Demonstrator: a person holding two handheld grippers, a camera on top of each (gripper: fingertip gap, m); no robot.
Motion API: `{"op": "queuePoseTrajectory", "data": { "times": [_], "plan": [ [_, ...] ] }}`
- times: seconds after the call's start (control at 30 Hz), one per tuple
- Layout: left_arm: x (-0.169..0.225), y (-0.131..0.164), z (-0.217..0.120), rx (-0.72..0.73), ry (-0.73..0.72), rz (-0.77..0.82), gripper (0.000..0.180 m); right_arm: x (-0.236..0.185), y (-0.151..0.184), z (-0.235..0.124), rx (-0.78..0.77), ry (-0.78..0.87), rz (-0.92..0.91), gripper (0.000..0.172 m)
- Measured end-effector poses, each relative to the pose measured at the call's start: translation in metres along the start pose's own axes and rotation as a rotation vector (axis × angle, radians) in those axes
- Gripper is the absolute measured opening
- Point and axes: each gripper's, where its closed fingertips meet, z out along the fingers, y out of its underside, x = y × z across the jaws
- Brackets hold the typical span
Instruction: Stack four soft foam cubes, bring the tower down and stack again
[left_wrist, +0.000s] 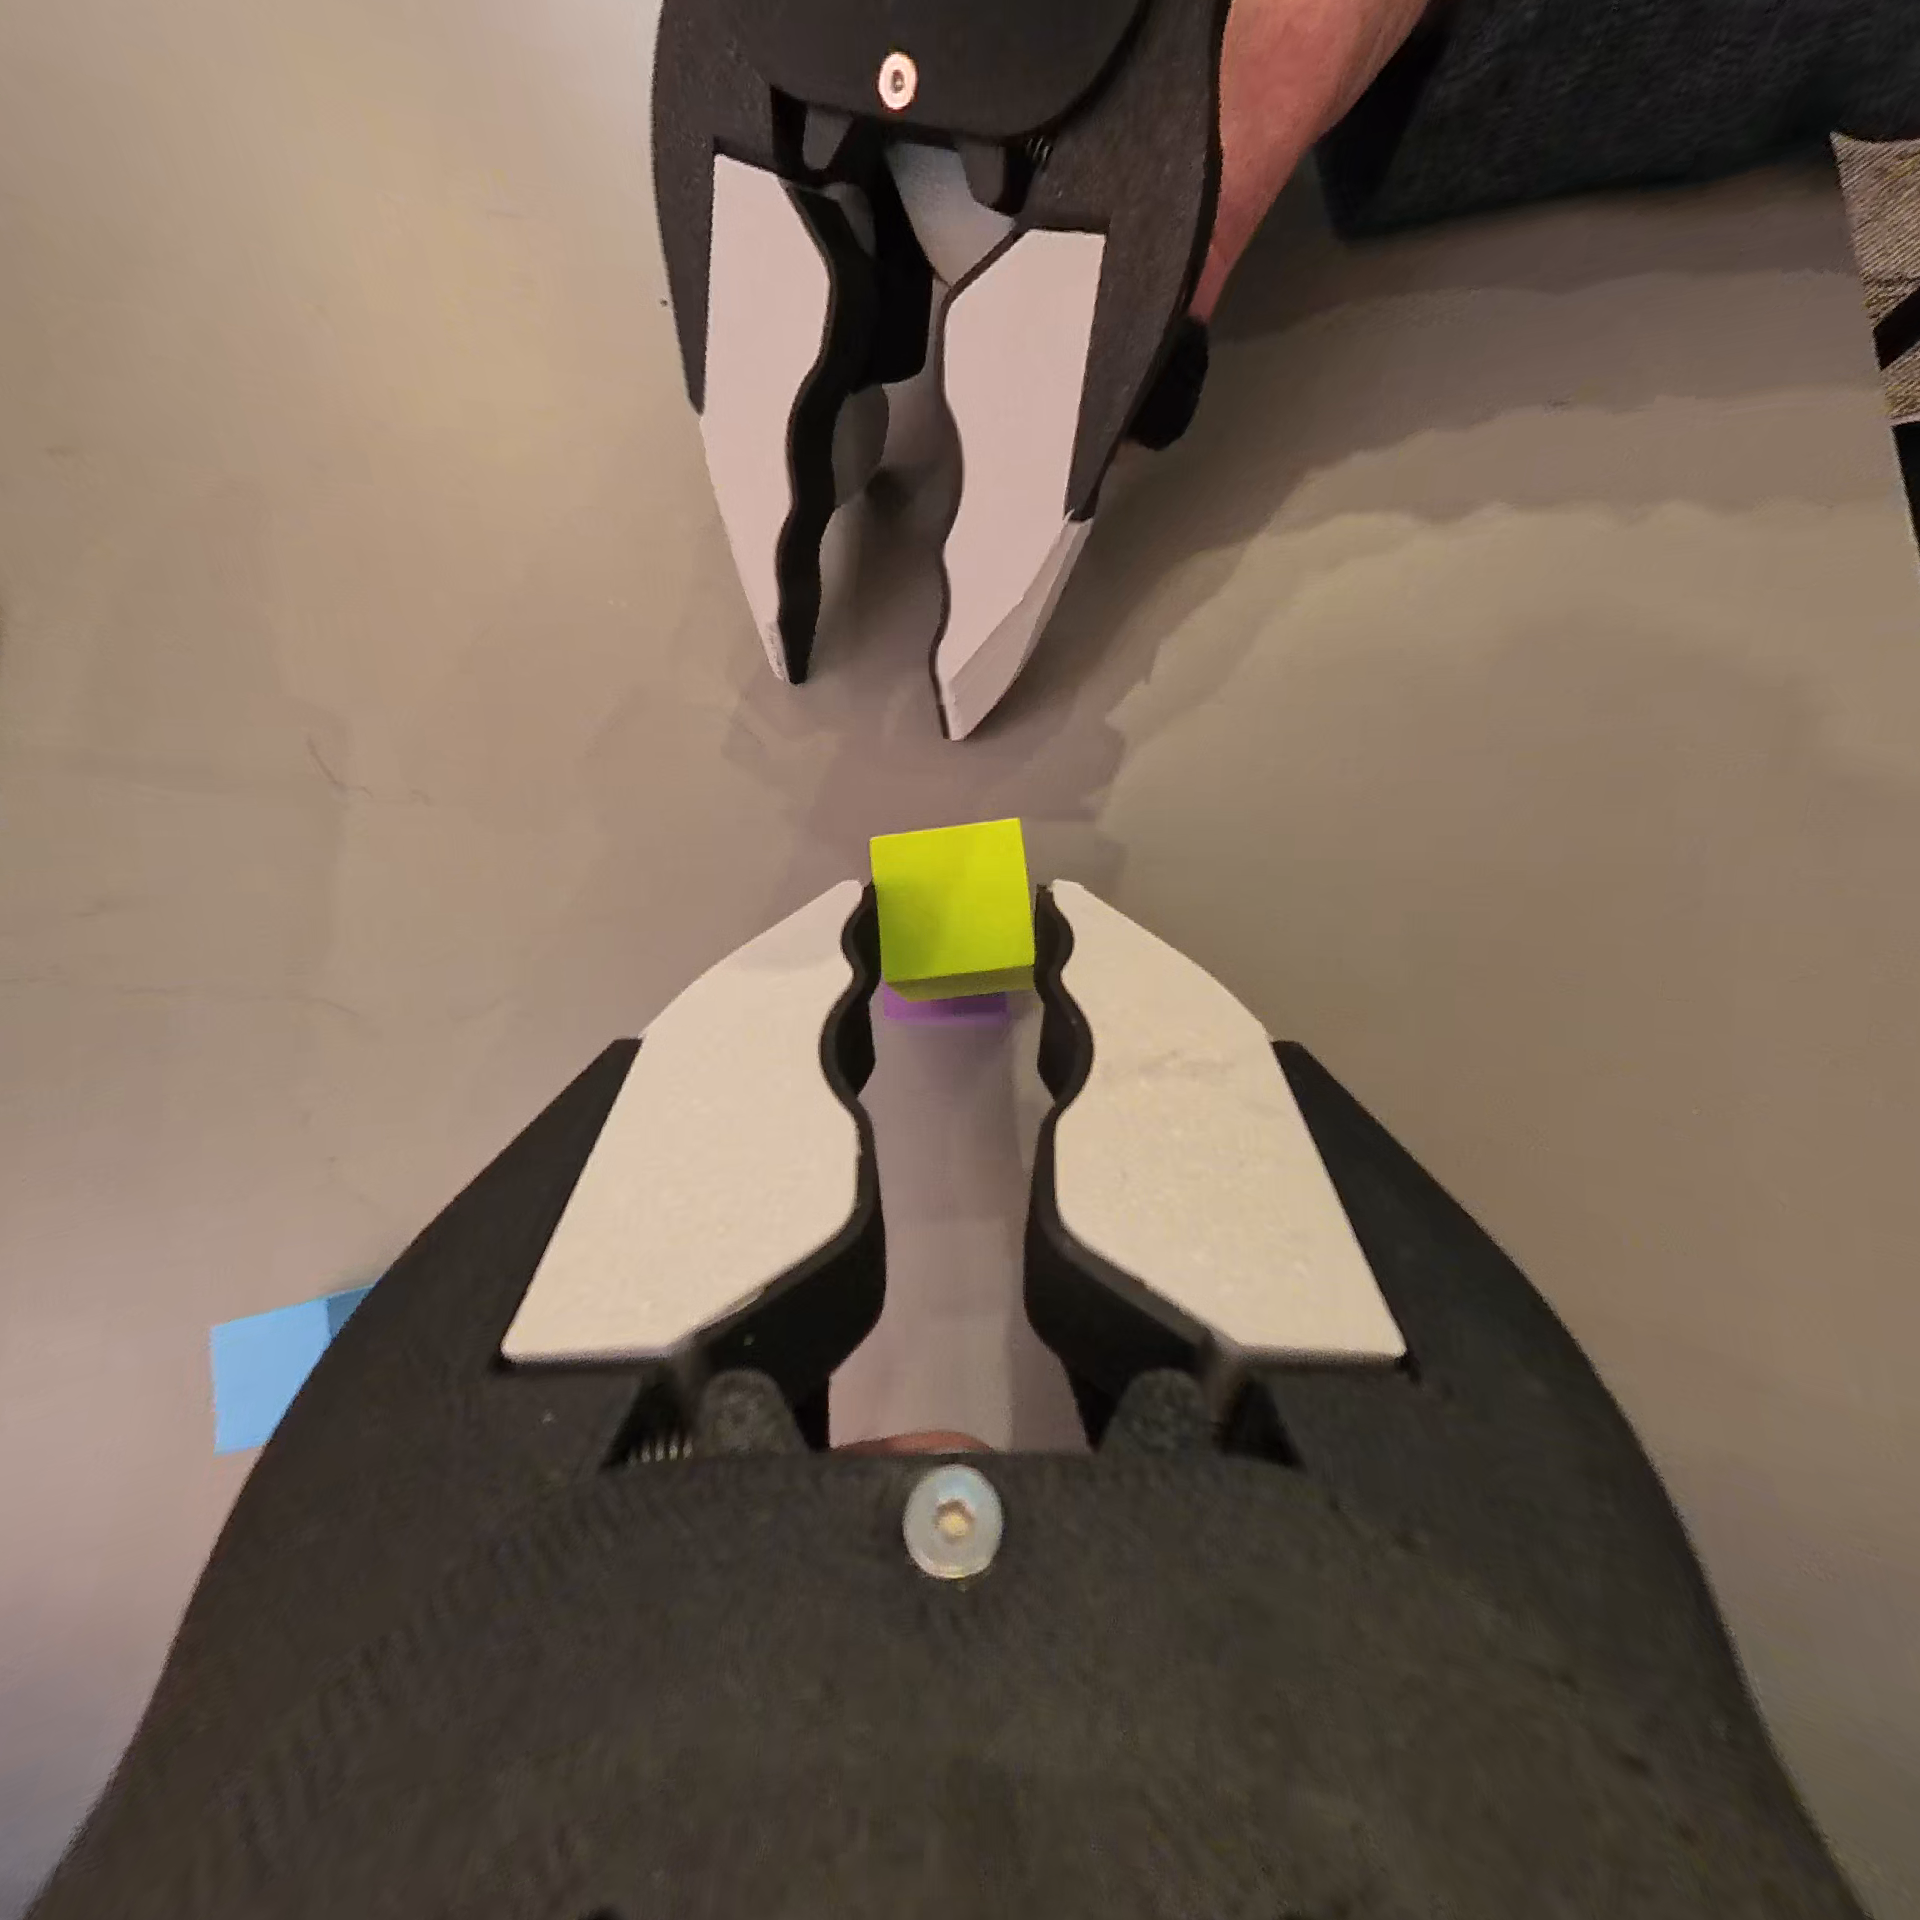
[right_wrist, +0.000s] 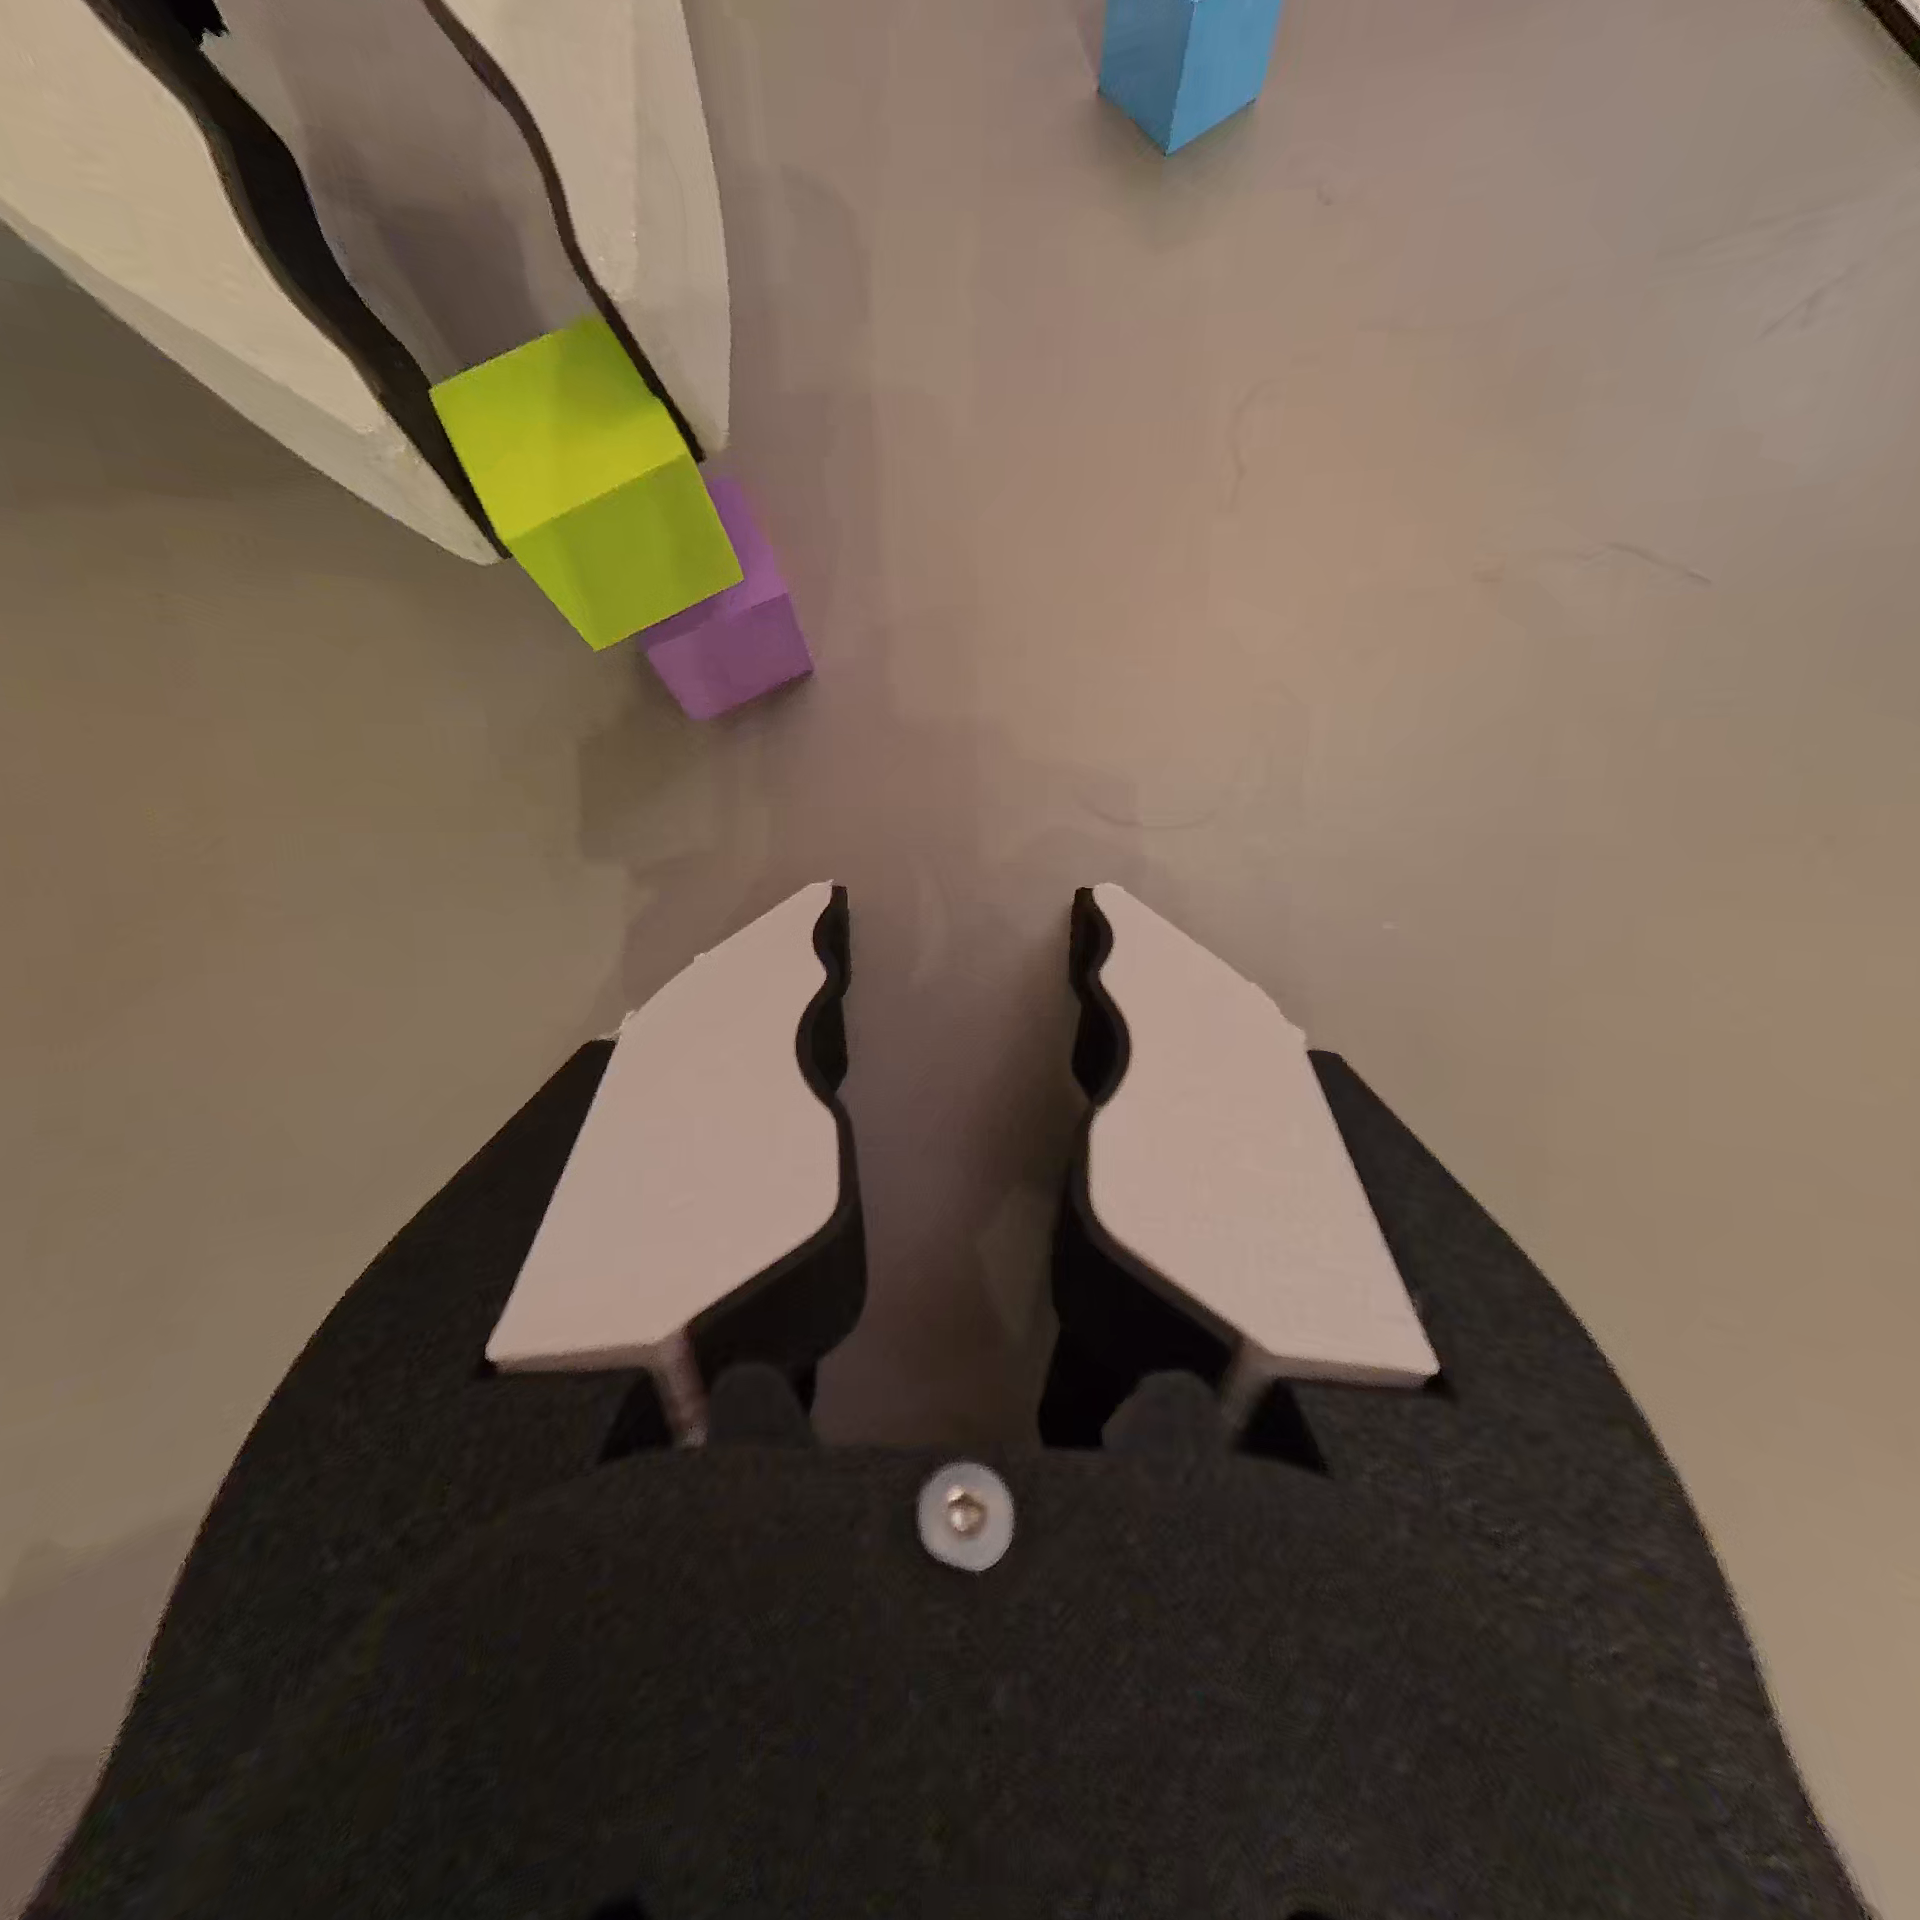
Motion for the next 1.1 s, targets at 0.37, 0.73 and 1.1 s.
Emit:
{"op": "queuePoseTrajectory", "data": {
  "times": [0.37,0.73,1.1],
  "plan": [
    [-0.0033,0.0028,0.0015,0.005,0.035,0.028,0.028,-0.0002,-0.0006,-0.0007,0.006,-0.02,0.015,0.041],
    [-0.0051,0.0039,0.0002,-0.01,0.041,0.058,0.028,-0.0003,-0.001,-0.001,0.01,-0.028,0.019,0.041],
    [-0.004,0.0075,0.0048,-0.018,0.052,0.058,0.028,-0.0004,-0.0011,-0.0013,0.012,-0.032,0.021,0.041]
  ]
}}
